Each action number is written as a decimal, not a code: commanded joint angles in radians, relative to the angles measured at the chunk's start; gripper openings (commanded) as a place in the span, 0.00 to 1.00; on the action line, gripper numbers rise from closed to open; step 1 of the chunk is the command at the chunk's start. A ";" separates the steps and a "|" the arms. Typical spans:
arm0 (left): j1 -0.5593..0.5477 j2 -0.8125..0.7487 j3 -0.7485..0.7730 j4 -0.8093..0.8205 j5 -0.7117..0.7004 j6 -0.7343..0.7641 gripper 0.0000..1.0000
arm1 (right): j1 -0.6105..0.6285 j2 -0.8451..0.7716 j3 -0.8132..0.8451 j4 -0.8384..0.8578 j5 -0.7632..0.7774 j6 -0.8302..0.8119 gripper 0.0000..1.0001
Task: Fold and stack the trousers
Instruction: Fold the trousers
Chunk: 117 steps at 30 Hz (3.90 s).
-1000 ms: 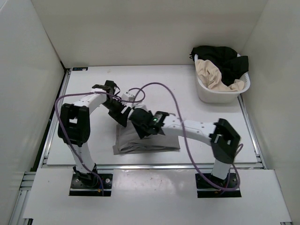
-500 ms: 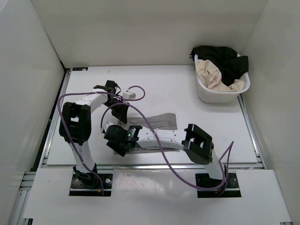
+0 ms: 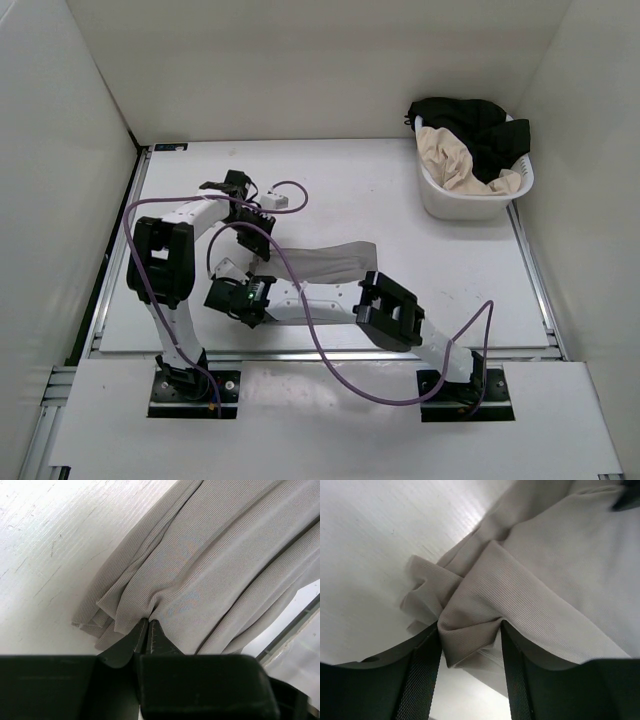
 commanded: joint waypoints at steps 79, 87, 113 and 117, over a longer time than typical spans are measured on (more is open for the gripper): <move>0.047 -0.022 0.038 -0.039 -0.061 -0.006 0.15 | -0.374 -0.891 -1.120 0.246 -0.072 0.766 0.72; 0.079 -0.002 0.068 -0.039 -0.101 -0.006 0.15 | -0.385 -0.946 -1.246 0.302 -0.143 0.875 0.00; 0.144 -0.219 -0.039 -0.142 -0.008 0.002 0.81 | -0.498 -0.982 -0.990 0.122 -0.079 0.474 0.83; 0.133 -0.241 -0.207 -0.142 0.037 0.014 0.88 | -0.635 -0.908 -1.059 0.304 -0.263 0.408 0.84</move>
